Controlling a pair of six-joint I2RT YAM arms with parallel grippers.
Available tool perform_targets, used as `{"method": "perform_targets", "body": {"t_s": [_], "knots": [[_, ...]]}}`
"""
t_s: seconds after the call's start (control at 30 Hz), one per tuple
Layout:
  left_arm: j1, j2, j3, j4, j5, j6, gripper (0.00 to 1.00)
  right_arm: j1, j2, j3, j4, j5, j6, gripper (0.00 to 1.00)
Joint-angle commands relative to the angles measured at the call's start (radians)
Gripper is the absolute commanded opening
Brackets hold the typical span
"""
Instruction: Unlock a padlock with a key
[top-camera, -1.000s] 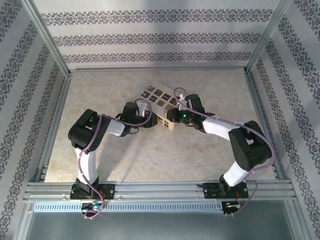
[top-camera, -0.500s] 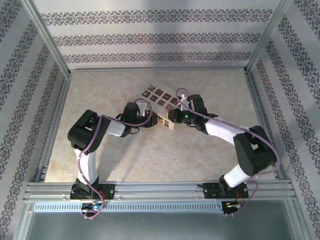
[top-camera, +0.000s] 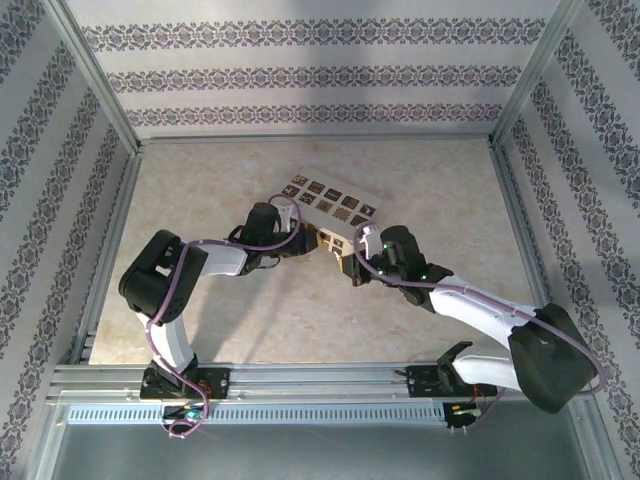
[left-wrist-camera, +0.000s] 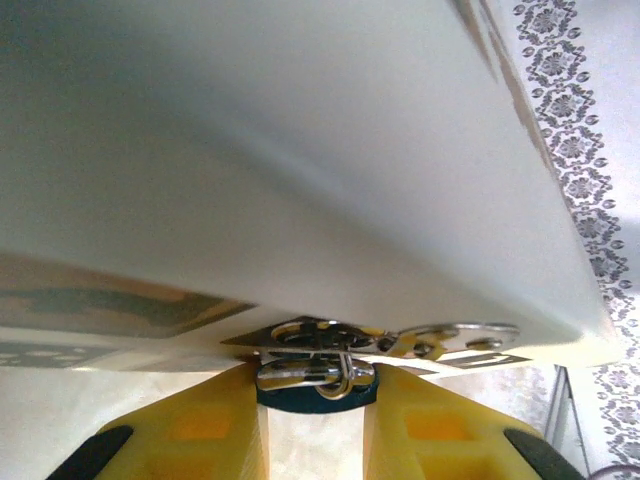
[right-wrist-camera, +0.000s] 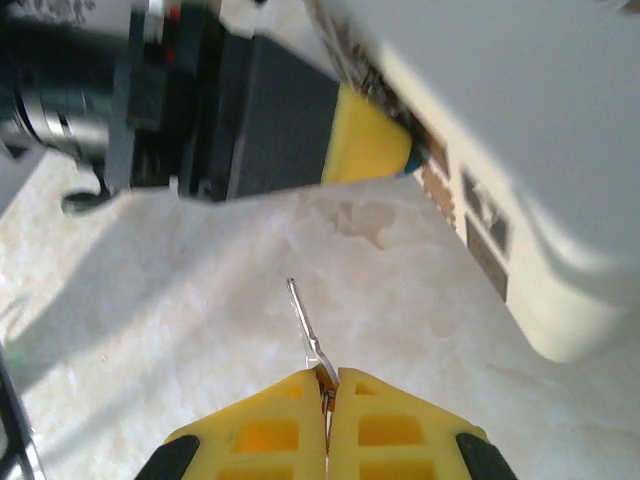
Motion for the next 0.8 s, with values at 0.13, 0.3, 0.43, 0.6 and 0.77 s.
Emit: {"method": "perform_targets", "body": {"t_s": [0.13, 0.3, 0.43, 0.6, 0.77], "knots": [[-0.03, -0.073, 0.069, -0.102, 0.069, -0.088, 0.24, 0.082, -0.011, -0.085, 0.1, 0.194, -0.133, 0.0], [-0.034, -0.083, 0.085, -0.148, 0.063, -0.093, 0.24, 0.118, 0.052, -0.096, 0.171, 0.246, -0.156, 0.0], [-0.036, -0.088, 0.088, -0.157, 0.062, -0.109, 0.24, 0.14, 0.109, -0.082, 0.212, 0.299, -0.173, 0.0], [-0.036, -0.094, 0.098, -0.192, 0.058, -0.117, 0.24, 0.151, 0.173, -0.063, 0.269, 0.342, -0.171, 0.0], [-0.037, -0.103, 0.104, -0.214, 0.053, -0.114, 0.24, 0.153, 0.218, -0.041, 0.3, 0.351, -0.173, 0.0]]}}
